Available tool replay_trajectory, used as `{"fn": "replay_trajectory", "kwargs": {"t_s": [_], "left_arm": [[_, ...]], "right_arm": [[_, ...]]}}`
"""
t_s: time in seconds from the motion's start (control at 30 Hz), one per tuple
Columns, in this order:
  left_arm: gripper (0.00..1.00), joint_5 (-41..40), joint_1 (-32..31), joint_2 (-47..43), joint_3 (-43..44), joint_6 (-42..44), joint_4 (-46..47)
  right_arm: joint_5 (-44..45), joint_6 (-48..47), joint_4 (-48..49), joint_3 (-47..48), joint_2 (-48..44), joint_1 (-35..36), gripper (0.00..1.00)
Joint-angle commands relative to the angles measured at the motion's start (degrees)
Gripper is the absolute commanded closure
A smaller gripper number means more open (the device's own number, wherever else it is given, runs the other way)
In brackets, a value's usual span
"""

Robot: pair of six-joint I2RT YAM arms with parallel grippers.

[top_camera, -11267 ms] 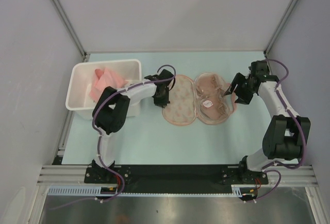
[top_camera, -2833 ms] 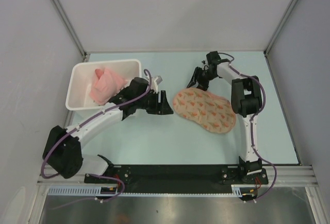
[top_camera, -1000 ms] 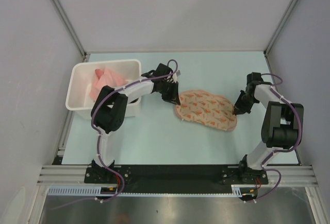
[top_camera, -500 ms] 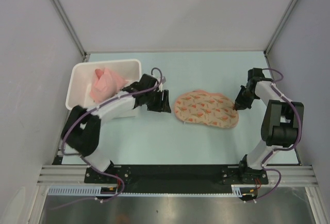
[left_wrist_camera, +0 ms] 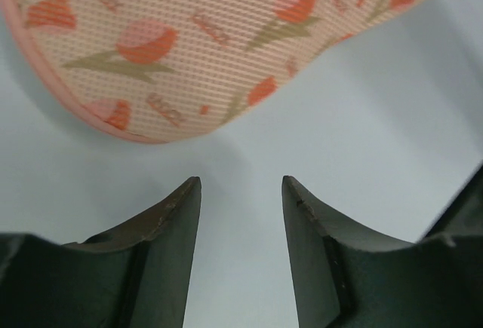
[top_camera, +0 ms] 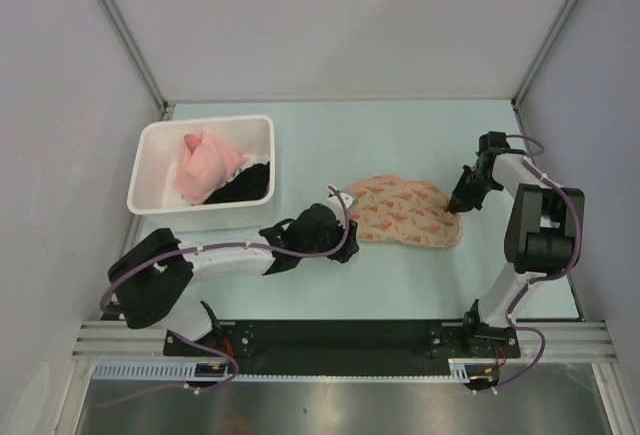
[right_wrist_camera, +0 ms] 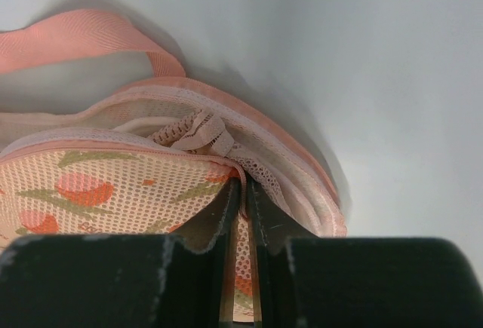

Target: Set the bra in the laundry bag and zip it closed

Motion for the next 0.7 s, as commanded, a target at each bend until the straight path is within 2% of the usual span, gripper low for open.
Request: {"fn": "replay_trajectory", "kwargs": {"t_s": [0.0, 0.13, 0.23, 0.4, 0.67], "left_arm": [[0.48, -9.17, -1.42, 0.92, -2.31, 2.62, 13.12], [0.47, -9.79, -2.92, 3.64, -4.51, 1.30, 17.68], [0.51, -9.80, -3.71, 6.10, -5.65, 0.86, 21.02], [0.63, -9.53, -4.33, 9.71, -4.25, 1.56, 21.65], [0.64, -14.54, -4.68, 15.59, -1.00, 2.00, 20.86]], "right_arm": [[-1.46, 0.59, 0.41, 1.84, 0.53, -0.22, 0.87], [-1.72, 1.02, 0.49, 1.84, 0.26, -0.22, 0.86], [-2.86, 1.81, 0.41, 2.11, 0.88, -0.40, 0.87], [-4.18, 3.13, 0.85, 2.54, 2.28, -0.58, 0.87], [-5.33, 3.14, 0.93, 3.07, 2.99, -0.93, 0.87]]}}
